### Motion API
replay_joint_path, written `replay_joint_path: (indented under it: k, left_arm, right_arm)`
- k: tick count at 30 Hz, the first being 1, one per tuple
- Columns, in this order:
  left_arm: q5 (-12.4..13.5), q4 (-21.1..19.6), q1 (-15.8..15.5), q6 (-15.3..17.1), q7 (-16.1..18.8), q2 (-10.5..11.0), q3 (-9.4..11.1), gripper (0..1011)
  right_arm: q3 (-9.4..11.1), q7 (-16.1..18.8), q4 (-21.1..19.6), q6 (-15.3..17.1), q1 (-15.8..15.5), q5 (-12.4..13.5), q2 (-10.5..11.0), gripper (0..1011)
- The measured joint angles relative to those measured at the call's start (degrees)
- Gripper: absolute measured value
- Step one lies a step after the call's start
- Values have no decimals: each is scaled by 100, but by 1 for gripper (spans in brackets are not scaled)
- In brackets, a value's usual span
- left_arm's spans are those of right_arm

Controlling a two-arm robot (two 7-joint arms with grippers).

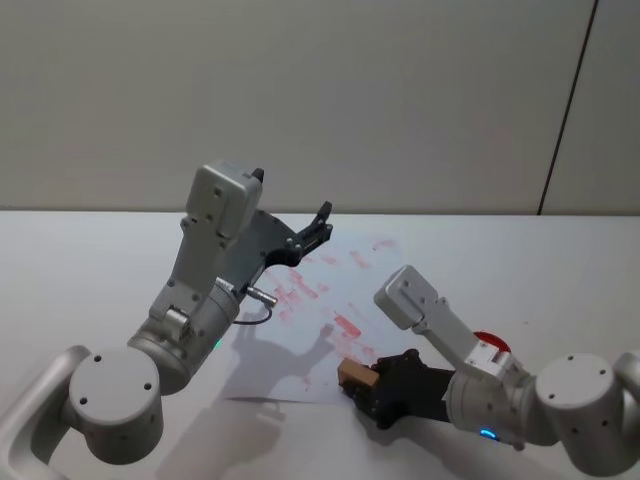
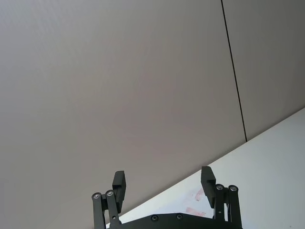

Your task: Use the one hand to pick up the stamp and affix it onto the A4 paper.

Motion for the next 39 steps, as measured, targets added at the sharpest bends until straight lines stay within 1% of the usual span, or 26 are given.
replay_joint_path:
  k: [3,9,16,19,22,23,24,25,26,27,32,36,39]
  left_arm:
    - [0,0,0,0,0,0,0,1003]
    - [0,0,0,0,0,0,0,1003]
    - [0,0,0,0,0,0,0,1003]
    - [0,0,0,0,0,0,0,1003]
    - [0,0,0,0,0,0,0,1003]
    - [0,0,0,0,0,0,0,1003]
    - [0,0,0,0,0,0,0,1003]
    - [0,0,0,0,0,0,0,1003]
    - [0,0,0,0,0,0,0,1003]
    - [0,0,0,0,0,0,0,1003]
    - [0,0,0,0,0,0,0,1003]
    - [0,0,0,0,0,0,0,1003]
    - [0,0,0,0,0,0,0,1003]
  right_arm:
    - [-29,-55,61,-20,4,-27,-21,220]
    - [-68,-220,146,-161,14,-31,-64,220]
    - [-67,-454,167,-377,24,138,-101,220]
    - [-57,-581,135,-455,19,259,-107,220]
    - [-5,-731,22,-532,18,430,-103,220]
    - [28,-801,-58,-561,18,524,-95,220]
    - [28,-801,-58,-561,18,524,-95,220]
    - [64,-879,-140,-583,13,630,-85,220]
    - [79,-900,-174,-588,8,660,-77,220]
    - [121,-972,-267,-596,-8,768,-49,220]
    - [255,-1184,-546,-584,-81,1066,59,220]
    - [331,-1290,-696,-536,-138,1206,141,220]
    - [416,-1407,-858,-446,-224,1334,256,220]
